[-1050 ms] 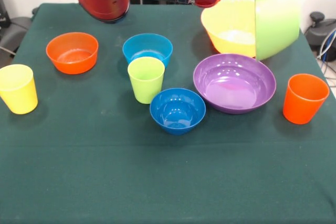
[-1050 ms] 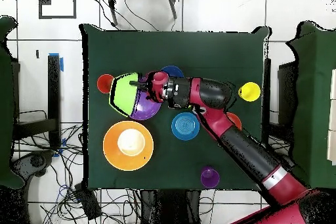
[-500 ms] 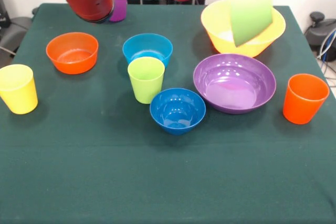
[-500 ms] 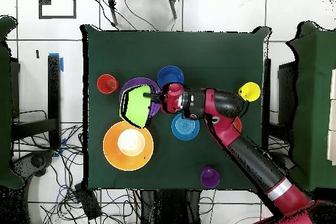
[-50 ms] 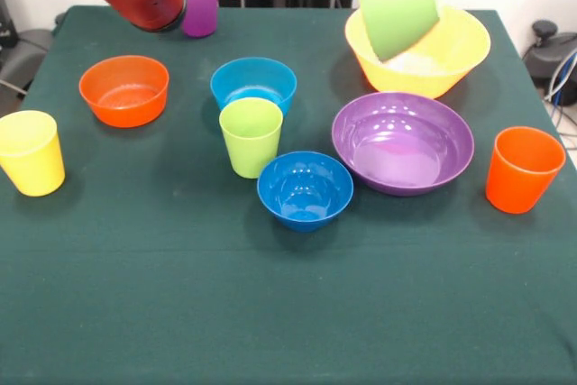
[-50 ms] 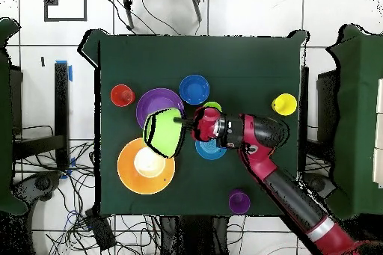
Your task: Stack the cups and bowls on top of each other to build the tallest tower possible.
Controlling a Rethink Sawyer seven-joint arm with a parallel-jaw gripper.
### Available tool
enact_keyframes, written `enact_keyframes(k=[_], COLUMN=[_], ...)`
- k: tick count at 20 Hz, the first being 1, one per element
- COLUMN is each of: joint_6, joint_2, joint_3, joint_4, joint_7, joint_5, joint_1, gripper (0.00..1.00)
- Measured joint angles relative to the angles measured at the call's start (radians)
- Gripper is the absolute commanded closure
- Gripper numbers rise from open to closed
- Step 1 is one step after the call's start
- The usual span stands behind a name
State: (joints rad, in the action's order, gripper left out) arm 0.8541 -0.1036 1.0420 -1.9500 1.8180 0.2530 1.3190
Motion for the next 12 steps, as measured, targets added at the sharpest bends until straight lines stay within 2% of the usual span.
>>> enact_keyframes(k=[3,12], joint_6=[-0.021,-0.171], joint_2=[-0.013,-0.013], joint_3=[0.001,0.057], joint_4=[-0.027,-0.096], joint_7=[0.0,0.0], joint_5=[0.0,0.0], joint_1=[0.016,0.001], gripper=[1.0,1.0])
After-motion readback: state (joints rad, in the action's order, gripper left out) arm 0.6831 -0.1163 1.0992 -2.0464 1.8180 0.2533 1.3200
